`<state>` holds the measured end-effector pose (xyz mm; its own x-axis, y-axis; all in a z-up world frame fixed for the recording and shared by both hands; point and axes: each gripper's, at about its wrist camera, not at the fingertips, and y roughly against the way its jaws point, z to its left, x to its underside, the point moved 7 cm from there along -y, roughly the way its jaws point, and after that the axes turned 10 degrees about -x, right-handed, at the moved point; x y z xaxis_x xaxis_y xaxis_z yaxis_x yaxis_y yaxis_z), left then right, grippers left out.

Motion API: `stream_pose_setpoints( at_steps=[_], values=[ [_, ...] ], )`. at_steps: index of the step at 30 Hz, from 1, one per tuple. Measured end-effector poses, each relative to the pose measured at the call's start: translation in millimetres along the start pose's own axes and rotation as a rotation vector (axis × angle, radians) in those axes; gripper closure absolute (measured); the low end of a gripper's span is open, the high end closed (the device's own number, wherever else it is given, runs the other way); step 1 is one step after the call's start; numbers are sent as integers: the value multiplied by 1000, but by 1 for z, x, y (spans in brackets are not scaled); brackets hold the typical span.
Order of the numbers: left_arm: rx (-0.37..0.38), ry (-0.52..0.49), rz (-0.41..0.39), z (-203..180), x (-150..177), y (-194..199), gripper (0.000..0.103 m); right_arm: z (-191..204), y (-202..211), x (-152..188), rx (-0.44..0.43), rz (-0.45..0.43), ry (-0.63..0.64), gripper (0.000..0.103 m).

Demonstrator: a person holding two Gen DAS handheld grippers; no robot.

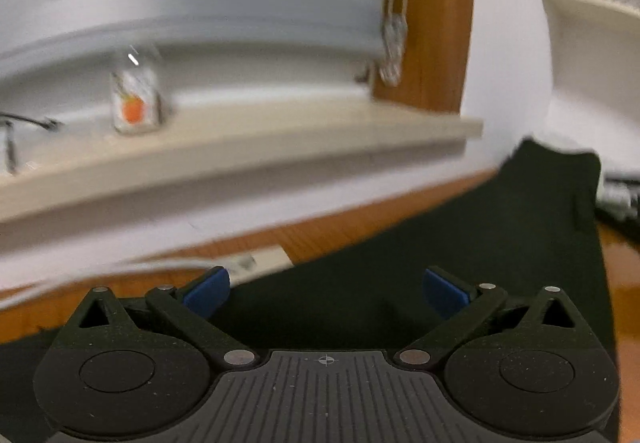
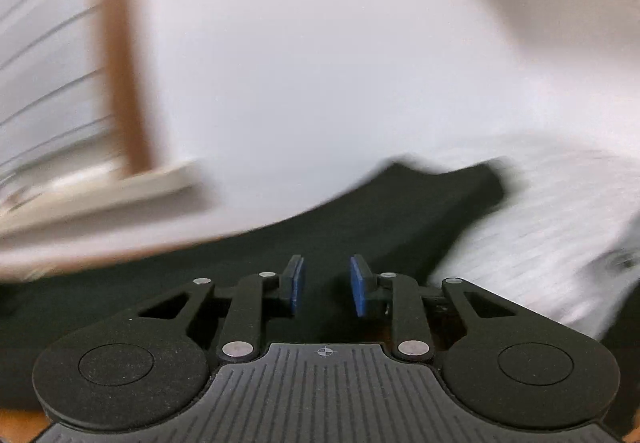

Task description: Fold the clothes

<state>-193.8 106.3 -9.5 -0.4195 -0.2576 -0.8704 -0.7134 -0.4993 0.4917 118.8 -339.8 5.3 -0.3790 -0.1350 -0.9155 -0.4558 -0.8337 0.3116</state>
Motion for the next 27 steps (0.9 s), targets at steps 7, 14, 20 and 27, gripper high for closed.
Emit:
stream_pose_setpoints(
  at_steps=[7,14,20,27],
  values=[
    [-37,32,96,7,17,-19,0,-86,-13,-42,97,-27,-225,70],
    [-44,28,98,7,19,-22,0,-92,-30,-44,167,6,-304,67],
    [-43,39,95,9,18,-18,0,-102,-36,-50,277,49,-325,65],
    [-42,48,93,11,17,-16,0,-100,-41,-47,266,63,-340,59]
  ],
)
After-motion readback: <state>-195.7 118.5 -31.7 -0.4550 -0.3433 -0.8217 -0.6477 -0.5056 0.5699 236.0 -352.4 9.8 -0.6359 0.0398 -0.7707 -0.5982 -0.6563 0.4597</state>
